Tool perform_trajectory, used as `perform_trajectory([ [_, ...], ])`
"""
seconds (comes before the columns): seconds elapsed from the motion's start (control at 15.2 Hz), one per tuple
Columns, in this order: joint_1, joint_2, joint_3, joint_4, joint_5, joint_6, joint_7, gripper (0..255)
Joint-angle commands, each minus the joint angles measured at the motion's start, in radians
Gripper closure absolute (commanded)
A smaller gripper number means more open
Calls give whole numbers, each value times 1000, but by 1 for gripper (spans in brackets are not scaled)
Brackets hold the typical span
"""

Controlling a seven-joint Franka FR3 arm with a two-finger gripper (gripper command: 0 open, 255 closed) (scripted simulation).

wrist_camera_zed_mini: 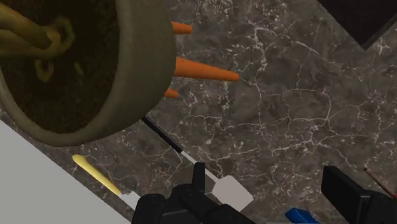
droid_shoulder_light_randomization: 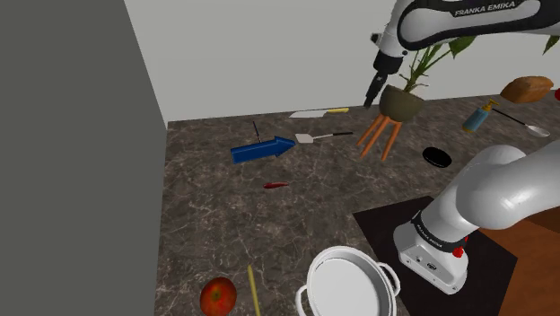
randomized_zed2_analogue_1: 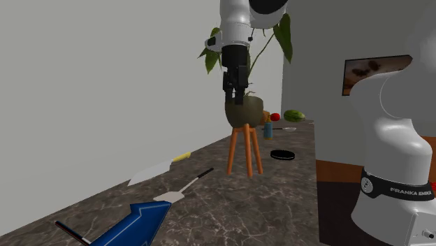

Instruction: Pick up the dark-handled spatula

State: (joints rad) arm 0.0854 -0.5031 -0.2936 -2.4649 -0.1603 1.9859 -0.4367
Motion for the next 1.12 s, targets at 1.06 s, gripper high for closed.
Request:
perform_trajectory([
  [1.06,98,719,-118,192,203,472,-889,0],
])
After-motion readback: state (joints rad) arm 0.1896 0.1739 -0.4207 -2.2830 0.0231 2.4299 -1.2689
